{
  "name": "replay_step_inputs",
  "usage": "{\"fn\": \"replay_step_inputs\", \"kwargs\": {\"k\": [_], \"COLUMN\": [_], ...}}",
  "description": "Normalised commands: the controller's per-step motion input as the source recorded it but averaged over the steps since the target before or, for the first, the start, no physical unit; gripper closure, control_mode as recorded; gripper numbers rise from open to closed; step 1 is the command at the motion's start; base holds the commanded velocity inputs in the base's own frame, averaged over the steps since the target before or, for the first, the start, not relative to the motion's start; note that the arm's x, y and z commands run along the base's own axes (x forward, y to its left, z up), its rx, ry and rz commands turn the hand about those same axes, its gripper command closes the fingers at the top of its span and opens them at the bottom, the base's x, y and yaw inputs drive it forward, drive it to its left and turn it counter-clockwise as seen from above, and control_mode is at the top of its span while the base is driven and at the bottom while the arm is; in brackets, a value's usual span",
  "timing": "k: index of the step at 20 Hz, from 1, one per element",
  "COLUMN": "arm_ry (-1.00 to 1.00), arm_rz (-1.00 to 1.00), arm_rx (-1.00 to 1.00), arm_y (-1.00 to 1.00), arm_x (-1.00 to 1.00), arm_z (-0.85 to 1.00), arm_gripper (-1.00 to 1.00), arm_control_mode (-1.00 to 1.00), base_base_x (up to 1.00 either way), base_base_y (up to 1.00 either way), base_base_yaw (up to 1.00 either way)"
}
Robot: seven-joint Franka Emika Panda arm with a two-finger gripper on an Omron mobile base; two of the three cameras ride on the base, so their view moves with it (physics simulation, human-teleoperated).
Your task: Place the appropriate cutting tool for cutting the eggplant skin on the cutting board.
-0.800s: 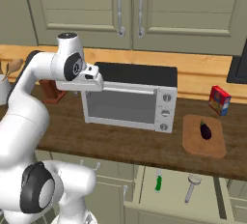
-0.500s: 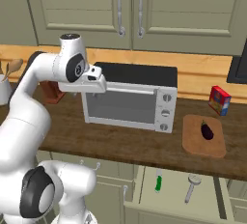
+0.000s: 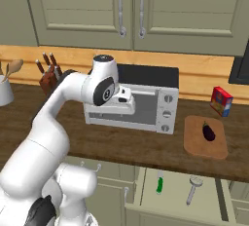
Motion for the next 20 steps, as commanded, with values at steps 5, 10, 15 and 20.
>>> {"fn": "replay_step_inputs", "kwargs": {"k": [5, 10, 15, 20], "arm_ry": [0.08, 0.09, 0.0, -0.02], "arm_rz": [-0.02, -0.02, -0.09, -0.11], "arm_rx": [0.0, 0.0, -0.01, -0.01], "arm_y": [-1.0, -0.99, -1.0, -0.94], "arm_x": [-0.05, 0.0, -0.07, -0.09], "arm_z": [-0.76, -0.74, -0.68, -0.73], "arm_gripper": [-1.0, -1.0, -1.0, -1.0], "arm_control_mode": [-1.0, -1.0, -1.0, -1.0], "base_base_x": [0.0, 0.0, 0.0, 0.0], "base_base_y": [0.0, 0.0, 0.0, 0.0], "base_base_yaw": [0.0, 0.0, 0.0, 0.0]}}
